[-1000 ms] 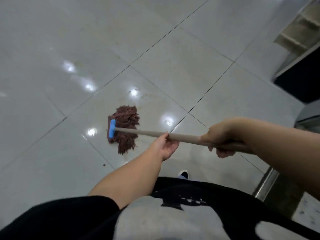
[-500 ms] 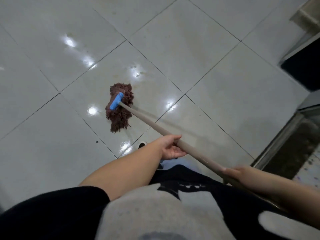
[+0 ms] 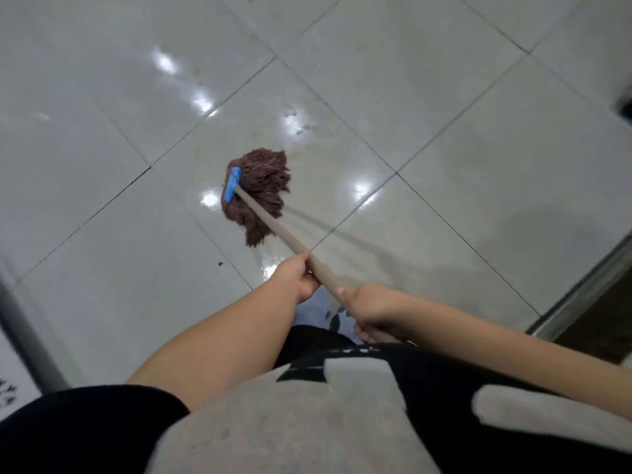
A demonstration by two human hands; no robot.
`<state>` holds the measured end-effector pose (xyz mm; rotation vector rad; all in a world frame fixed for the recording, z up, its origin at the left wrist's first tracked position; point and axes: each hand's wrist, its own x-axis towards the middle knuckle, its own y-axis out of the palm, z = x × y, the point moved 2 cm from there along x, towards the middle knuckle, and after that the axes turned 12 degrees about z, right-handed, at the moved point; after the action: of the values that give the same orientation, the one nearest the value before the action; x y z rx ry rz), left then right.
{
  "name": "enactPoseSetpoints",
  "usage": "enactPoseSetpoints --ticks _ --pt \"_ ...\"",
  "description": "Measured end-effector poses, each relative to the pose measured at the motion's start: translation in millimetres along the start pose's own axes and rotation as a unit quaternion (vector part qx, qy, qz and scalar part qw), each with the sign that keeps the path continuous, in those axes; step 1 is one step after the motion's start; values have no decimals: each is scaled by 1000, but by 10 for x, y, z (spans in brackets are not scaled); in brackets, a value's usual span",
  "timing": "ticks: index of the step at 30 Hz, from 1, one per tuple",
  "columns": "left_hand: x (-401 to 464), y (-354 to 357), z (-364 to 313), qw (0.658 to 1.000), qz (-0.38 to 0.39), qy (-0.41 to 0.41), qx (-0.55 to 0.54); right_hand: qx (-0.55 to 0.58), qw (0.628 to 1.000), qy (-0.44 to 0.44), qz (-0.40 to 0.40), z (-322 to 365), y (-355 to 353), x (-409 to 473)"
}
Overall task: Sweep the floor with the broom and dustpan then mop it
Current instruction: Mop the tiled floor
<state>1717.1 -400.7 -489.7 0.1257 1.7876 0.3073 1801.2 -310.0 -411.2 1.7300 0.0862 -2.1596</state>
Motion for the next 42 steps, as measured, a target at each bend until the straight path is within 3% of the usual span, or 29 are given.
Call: enactPoseSetpoints --ticks 4,12,18,21,29,35,42 --pt "-75 -28 -412 998 35 29 49 96 995 -8 -12 568 -62 113" --pt "-257 -447 -1767 991 44 57 109 167 986 -20 17 2111 -9 674" --pt "-768 -966 -2426 997 12 60 54 212 974 -75 5 3287 285 1218" --pt "-1047 -1242 -2622 998 61 25 23 257 961 -103 8 3761 506 1478" --pt "-1117 -1488 -3027 995 33 53 -77 250 962 -113 9 4567 872 1788" --pt "-802 -1294 -3525 995 17 55 -78 234 968 -91 13 5061 528 1910" --pt "-336 -624 -4708 995 15 58 -82 197 974 -99 48 6099 -438 1907"
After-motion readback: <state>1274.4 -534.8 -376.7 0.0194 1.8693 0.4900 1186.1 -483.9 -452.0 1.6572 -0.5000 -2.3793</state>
